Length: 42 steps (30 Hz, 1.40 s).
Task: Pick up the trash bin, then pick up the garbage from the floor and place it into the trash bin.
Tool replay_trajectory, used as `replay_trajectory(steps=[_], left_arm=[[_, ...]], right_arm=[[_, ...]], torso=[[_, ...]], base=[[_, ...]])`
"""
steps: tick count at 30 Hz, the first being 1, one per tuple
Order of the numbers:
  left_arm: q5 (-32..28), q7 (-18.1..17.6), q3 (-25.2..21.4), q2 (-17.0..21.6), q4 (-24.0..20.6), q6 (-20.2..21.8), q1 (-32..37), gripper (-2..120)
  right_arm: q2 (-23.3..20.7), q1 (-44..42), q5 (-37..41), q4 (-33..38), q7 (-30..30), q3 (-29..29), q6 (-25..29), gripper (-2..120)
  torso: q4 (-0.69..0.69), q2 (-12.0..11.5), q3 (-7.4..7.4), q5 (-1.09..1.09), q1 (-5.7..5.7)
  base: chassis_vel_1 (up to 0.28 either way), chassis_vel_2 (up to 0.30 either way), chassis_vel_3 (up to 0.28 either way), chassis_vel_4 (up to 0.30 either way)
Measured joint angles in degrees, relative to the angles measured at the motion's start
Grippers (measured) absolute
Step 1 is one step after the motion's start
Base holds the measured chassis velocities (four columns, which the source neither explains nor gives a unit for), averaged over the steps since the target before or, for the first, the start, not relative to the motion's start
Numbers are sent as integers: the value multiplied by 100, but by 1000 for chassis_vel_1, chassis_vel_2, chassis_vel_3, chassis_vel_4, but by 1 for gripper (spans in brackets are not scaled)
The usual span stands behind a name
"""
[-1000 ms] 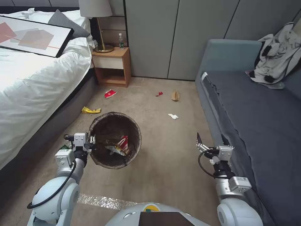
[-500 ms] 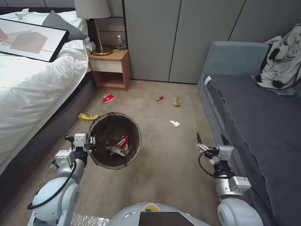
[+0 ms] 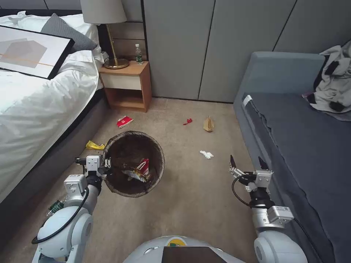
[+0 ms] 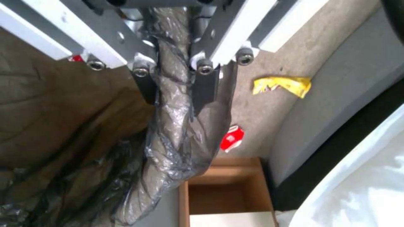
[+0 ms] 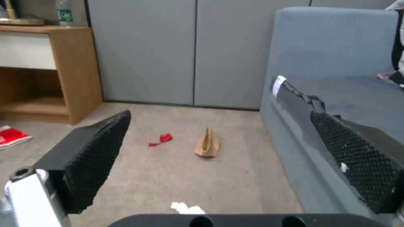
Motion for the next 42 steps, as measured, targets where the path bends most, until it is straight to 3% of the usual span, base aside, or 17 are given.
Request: replay_trajectory(steps=[42], left_arm=[[5,-2,10,-6,1,0,-23,3]], right_arm=[[18,-45,24,-8,-57,65,54,100]], torso=[[0,0,0,-1,0]], base=[[-149,150,147,-149]])
